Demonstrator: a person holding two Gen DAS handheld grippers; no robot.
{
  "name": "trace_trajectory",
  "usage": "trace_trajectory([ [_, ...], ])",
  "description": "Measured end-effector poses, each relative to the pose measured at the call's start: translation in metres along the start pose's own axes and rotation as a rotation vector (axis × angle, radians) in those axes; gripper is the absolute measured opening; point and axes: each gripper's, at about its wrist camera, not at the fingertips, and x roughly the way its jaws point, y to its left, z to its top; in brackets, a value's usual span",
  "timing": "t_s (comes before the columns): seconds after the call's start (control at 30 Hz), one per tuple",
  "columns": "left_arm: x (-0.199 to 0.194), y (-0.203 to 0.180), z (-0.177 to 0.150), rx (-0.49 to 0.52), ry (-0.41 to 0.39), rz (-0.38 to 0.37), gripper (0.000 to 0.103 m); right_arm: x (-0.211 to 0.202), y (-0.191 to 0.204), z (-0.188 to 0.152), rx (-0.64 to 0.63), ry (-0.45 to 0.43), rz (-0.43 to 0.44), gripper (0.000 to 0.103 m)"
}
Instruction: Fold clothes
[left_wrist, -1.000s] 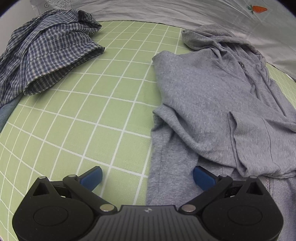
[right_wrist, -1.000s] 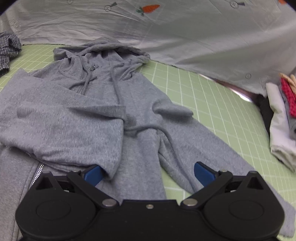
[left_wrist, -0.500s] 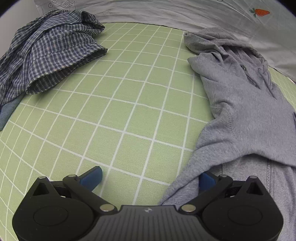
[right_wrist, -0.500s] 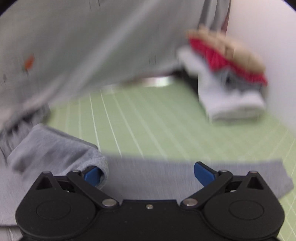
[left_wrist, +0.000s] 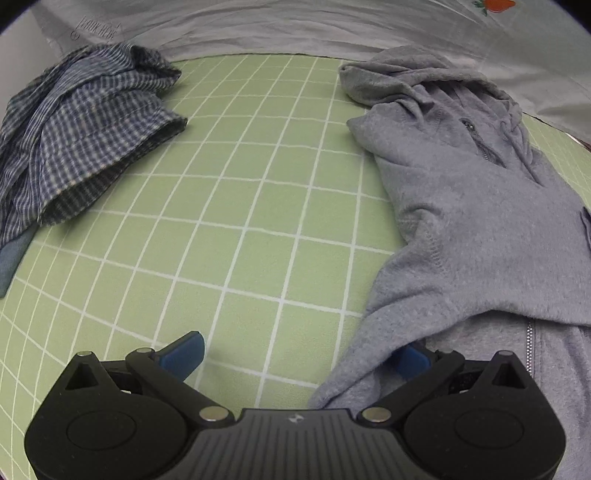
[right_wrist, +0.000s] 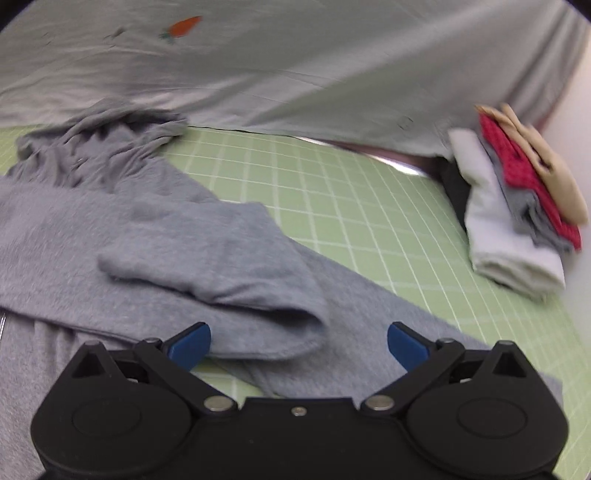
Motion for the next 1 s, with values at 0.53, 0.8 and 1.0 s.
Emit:
trace_trajectory([
  [0.53, 0.007, -0.069, 0.038, 0.234, -0.102, 0.001, 0.103, 0.013, 0.043, 0.035, -0.133, -0.054, 0.171, 0.06],
  [0.8, -0.003, -0.04, 0.046, 0.122, -0.232, 0.15, 0.103, 0.0, 0.004, 0.044, 0.005, -0.112, 0.122, 0.006],
  [1.0, -0.005, 0.002, 0.039, 0.029, -0.267, 0.249, 0.103, -0.019, -0.079, 0.043, 0.302, -0.173, -0.028, 0.005],
])
